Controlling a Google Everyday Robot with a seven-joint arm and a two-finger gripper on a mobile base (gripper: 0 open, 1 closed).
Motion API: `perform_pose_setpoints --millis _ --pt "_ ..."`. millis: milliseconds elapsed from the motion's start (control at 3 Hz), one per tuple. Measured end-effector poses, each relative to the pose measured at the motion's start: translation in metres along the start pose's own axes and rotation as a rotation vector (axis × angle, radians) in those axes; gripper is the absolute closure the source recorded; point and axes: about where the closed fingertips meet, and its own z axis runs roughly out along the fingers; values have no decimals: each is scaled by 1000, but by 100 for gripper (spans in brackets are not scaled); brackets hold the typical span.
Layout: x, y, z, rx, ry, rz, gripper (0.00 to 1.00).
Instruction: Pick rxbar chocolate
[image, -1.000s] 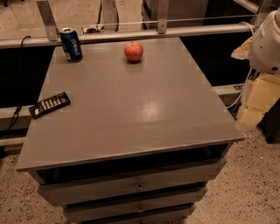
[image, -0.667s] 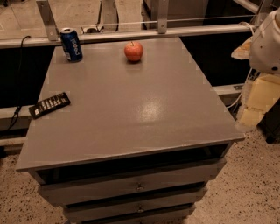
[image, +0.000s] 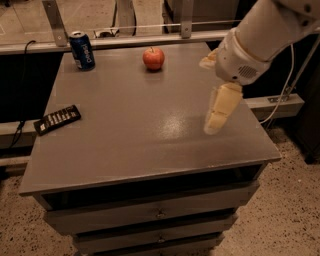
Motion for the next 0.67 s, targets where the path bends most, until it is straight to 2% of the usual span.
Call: perform_pose_setpoints --millis 333,667 --pt "-52 -22 66 -59 -132 -37 0" --pt "-114 -35 123 -125 -264 -54 0"
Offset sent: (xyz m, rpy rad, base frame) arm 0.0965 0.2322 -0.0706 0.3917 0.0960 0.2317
